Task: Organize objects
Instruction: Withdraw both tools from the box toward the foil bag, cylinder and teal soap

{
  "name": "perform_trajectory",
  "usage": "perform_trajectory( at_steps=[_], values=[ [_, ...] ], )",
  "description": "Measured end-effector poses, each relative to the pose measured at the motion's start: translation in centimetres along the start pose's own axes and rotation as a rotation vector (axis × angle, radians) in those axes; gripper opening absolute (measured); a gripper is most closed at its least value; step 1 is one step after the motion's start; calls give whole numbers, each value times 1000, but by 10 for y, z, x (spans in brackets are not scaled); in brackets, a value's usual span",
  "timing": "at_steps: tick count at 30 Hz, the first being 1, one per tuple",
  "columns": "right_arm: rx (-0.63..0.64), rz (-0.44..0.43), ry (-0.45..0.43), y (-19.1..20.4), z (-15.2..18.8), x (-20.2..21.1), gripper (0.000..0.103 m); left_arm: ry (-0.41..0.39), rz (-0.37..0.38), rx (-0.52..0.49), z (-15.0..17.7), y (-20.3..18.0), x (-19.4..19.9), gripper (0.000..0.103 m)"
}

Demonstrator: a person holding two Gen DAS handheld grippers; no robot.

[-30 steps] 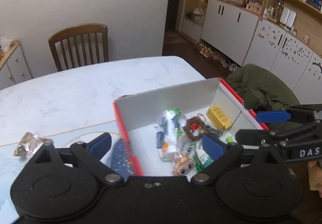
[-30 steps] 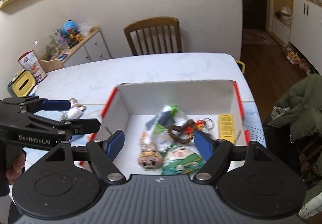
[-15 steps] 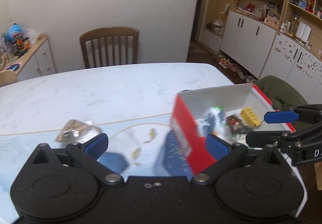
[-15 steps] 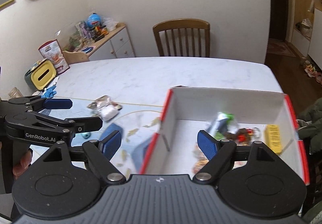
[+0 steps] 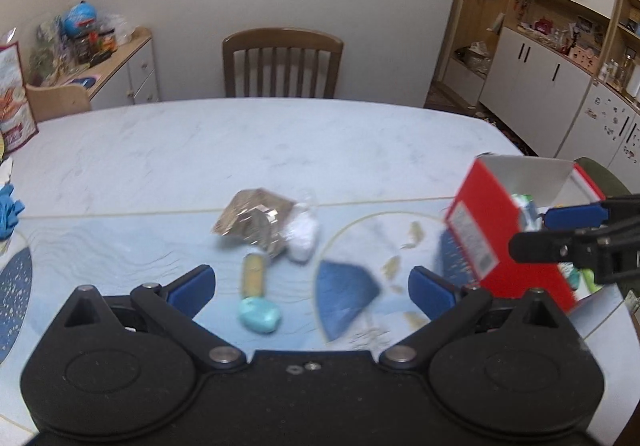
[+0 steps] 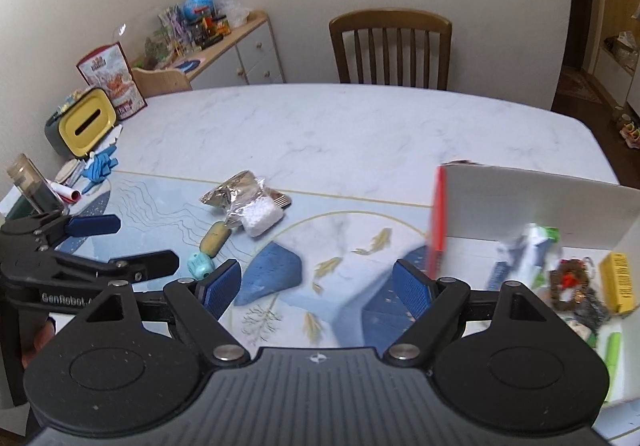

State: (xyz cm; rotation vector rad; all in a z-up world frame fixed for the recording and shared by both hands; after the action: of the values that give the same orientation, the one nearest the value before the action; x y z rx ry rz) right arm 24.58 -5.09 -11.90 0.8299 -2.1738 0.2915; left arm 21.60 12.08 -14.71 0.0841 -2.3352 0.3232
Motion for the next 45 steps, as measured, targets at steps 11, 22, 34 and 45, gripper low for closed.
perform_trajectory(
  at_steps=[11, 22, 34, 45],
  values=[
    [44, 18, 56, 39, -26, -69, 83, 26, 31, 15, 20, 36, -34, 102],
    [41, 20, 122, 52, -44, -130, 83, 30, 7, 41, 28, 43, -72, 102],
    [177, 13, 200, 72, -45, -183, 83, 80, 8, 38, 38, 54, -91, 85],
    [206, -21, 207, 77, -47, -206, 75, 89, 13, 3, 41, 55, -93, 60]
  ],
)
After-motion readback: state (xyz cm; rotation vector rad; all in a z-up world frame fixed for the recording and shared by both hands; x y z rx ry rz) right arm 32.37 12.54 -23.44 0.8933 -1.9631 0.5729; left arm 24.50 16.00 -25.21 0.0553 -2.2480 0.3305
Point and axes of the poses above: each gripper's, at about its wrist camera, not at the fingertips, and x roughly against the way its jaws point, y to its left, z to its underside, the point moved 10 cm from there along -x, roughly the way its jaws point, and after that the axes turned 10 degrees about x, right-handed, at the moved point
